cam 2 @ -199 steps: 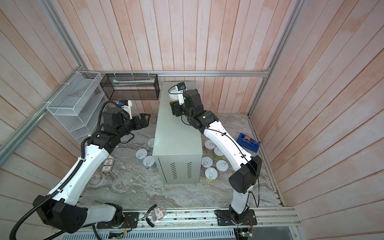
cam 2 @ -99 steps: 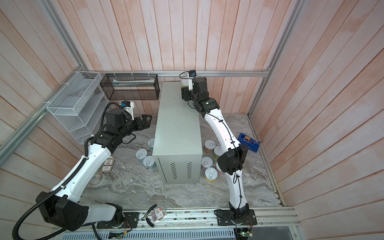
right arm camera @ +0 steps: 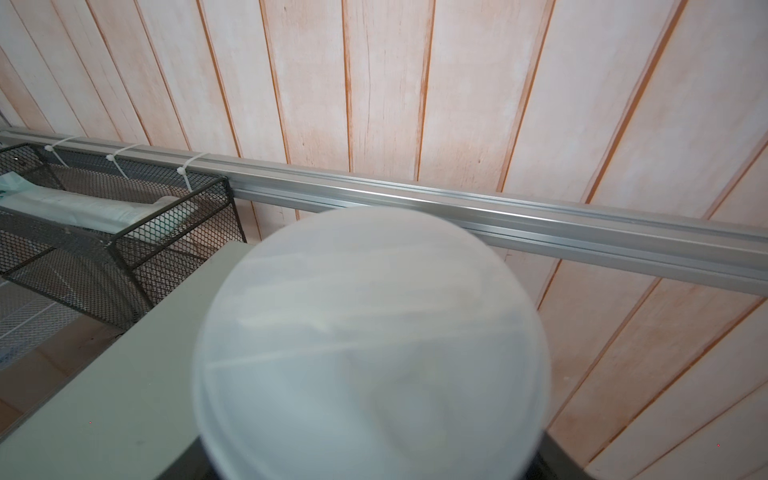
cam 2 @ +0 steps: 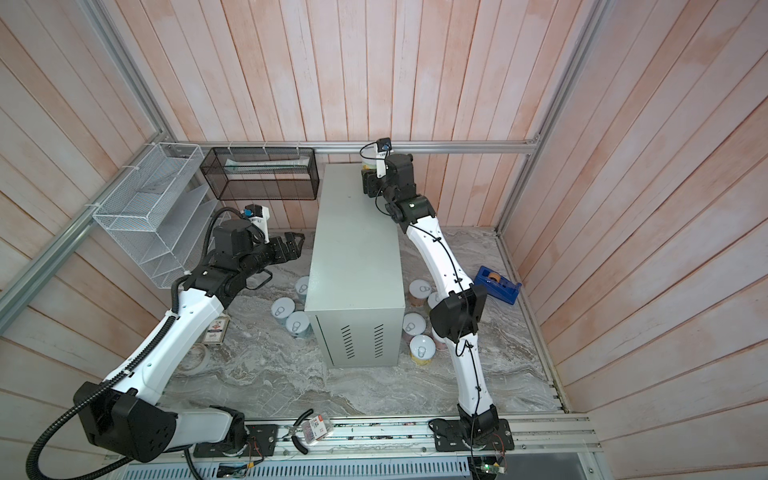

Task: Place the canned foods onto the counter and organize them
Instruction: 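Set the can on the far cabinet end with the right gripper while the left lowers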

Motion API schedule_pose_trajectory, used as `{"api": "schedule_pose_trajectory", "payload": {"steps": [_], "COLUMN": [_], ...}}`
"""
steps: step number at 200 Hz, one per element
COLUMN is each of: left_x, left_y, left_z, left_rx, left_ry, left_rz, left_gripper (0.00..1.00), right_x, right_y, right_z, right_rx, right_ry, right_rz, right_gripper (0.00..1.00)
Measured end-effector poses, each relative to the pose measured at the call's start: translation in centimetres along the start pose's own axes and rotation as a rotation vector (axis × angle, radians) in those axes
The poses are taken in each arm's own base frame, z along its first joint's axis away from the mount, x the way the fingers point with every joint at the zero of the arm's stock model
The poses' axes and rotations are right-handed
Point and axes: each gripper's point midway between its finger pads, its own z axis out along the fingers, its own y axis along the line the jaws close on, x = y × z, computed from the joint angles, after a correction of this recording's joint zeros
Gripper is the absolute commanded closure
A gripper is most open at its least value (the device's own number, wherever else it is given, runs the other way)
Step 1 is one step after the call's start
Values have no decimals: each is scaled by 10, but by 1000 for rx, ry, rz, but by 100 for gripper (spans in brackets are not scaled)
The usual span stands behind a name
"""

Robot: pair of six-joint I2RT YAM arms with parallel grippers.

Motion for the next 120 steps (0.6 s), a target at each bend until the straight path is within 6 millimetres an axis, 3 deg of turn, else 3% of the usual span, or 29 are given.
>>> {"api": "schedule_pose_trajectory", "payload": {"steps": [76, 96, 120], "left_x": [21, 24, 31], "left_y": [9, 11, 14], "left_z": [8, 9, 11], "left_rx": [-15, -21, -30], "left_ry": [39, 44, 58], "left_rz": [-5, -5, -7], "left_gripper": [0, 0, 0], "right_x": [-2, -2, -2], "right_y": [-3, -3, -3], "right_z": [14, 15, 15], "right_rx": [-3, -3, -2], "right_ry": [-55, -60, -59], "right_rz": [-8, -8, -12], "right_gripper": [44, 33, 11]}}
